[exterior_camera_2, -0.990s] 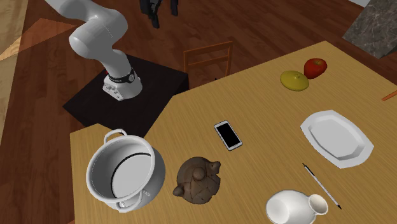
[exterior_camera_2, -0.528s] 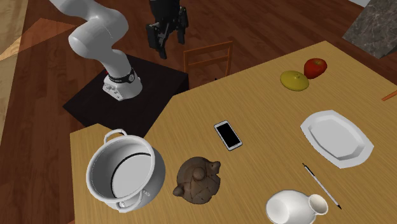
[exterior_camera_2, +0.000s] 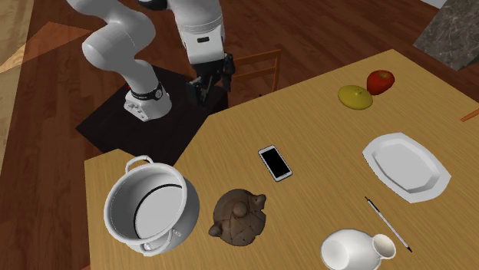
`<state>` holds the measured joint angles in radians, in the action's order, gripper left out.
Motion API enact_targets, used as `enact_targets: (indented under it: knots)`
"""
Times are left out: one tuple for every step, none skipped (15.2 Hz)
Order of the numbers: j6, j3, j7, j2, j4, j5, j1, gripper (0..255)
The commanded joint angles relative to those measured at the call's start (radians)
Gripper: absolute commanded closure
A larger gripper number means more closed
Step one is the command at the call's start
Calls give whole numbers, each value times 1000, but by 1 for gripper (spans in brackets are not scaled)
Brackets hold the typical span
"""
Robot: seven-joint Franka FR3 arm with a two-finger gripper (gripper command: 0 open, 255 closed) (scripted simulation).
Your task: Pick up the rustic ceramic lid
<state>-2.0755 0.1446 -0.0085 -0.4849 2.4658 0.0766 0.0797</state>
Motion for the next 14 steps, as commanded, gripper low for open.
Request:
enact_targets:
  knots:
    - [-73,31,-30,58,3,-1,9,0]
    - [-105,45,-43,90,-1,-4,11,0]
    - [-136,58,-58,123,-6,-10,13,0]
    - [-167,71,-73,157,-13,-17,15,0]
    - [-197,84,-89,191,-22,-25,16,0]
    - [-226,97,-106,227,-32,-36,16,0]
    - [-253,110,-124,263,-43,-49,16,0]
    - [-280,122,-144,299,-56,-65,17,0]
    - [-305,134,-165,337,-70,-83,17,0]
    - [-329,145,-187,375,-85,-103,17,0]
    - [-352,154,-211,413,-102,-127,18,0]
    - [-373,163,-236,452,-121,-152,20,0]
    - [-392,169,-263,491,-141,-180,23,0]
    - [-409,173,-290,531,-162,-209,27,0]
